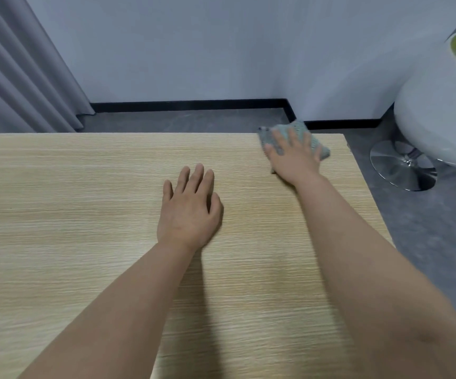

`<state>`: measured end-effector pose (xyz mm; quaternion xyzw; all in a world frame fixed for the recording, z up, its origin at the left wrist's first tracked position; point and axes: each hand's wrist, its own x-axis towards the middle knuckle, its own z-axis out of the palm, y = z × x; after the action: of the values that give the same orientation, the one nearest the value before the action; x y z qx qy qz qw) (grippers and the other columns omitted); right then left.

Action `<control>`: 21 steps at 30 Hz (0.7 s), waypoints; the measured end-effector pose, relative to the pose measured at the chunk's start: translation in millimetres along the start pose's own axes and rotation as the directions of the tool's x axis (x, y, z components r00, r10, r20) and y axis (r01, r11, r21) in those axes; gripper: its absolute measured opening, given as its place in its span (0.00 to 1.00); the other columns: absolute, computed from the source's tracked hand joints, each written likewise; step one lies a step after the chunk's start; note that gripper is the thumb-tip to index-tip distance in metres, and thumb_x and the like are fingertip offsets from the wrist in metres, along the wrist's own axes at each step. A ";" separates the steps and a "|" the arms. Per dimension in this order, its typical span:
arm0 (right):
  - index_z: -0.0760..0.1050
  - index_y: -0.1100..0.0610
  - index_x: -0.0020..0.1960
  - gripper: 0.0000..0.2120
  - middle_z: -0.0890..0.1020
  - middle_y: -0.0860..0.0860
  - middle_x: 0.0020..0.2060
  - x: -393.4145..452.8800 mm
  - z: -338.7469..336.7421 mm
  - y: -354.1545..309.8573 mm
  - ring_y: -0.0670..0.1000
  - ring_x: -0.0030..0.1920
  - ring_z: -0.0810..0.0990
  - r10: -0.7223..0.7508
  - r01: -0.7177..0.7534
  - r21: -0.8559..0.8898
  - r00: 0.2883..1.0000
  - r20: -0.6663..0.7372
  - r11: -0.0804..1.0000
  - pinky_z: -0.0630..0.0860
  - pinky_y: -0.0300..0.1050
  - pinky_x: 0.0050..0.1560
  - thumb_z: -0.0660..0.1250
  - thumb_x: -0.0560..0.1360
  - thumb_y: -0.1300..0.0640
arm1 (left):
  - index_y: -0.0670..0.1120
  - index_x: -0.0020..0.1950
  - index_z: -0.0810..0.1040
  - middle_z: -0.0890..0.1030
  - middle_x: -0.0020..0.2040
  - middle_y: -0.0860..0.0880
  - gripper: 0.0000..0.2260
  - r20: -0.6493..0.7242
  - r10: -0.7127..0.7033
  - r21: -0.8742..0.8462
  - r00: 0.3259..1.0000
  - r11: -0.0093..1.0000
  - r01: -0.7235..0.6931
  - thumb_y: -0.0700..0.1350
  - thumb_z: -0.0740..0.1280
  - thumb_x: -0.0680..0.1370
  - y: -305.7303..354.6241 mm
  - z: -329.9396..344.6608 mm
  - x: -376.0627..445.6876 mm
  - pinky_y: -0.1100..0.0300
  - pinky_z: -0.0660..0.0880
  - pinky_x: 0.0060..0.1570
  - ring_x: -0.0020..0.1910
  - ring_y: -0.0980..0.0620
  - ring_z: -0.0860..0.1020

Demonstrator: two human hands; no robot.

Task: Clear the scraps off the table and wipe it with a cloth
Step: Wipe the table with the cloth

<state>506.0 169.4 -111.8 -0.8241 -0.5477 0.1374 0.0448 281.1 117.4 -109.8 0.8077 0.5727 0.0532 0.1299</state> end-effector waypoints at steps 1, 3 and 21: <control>0.45 0.41 0.76 0.25 0.44 0.49 0.77 -2.7 -0.5 6.0 0.57 0.76 0.39 0.060 -0.060 0.002 0.998 -0.011 0.998 0.35 0.63 0.71 0.42 0.80 0.40 | 0.52 0.78 0.49 0.46 0.78 0.54 0.24 0.000 0.001 -0.001 1.000 1.000 -0.001 0.53 0.45 0.81 0.0 0.0 0.3 0.49 0.40 0.74 0.76 0.53 0.42; 0.44 0.42 0.76 0.24 0.43 0.50 0.77 -12.9 2.4 -2.8 0.59 0.75 0.38 0.089 -0.089 -0.002 0.996 -0.026 0.996 0.34 0.64 0.70 0.41 0.81 0.42 | 0.52 0.78 0.49 0.46 0.78 0.53 0.24 -0.003 0.000 -0.001 1.000 1.000 0.000 0.52 0.45 0.81 0.1 0.0 0.6 0.49 0.40 0.74 0.76 0.53 0.42; 0.40 0.41 0.76 0.25 0.39 0.52 0.76 -53.1 16.2 -28.8 0.62 0.74 0.34 0.067 -0.067 -0.028 0.998 0.000 0.997 0.31 0.65 0.68 0.40 0.80 0.42 | 0.52 0.77 0.49 0.47 0.78 0.53 0.24 -0.011 0.001 -0.018 1.000 1.000 -0.002 0.53 0.45 0.81 -1.0 0.8 1.3 0.49 0.40 0.74 0.77 0.52 0.42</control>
<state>456.7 131.0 -111.4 -0.8424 -0.5218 0.1314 0.0284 280.8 118.7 -110.9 0.8066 0.5723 0.0628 0.1338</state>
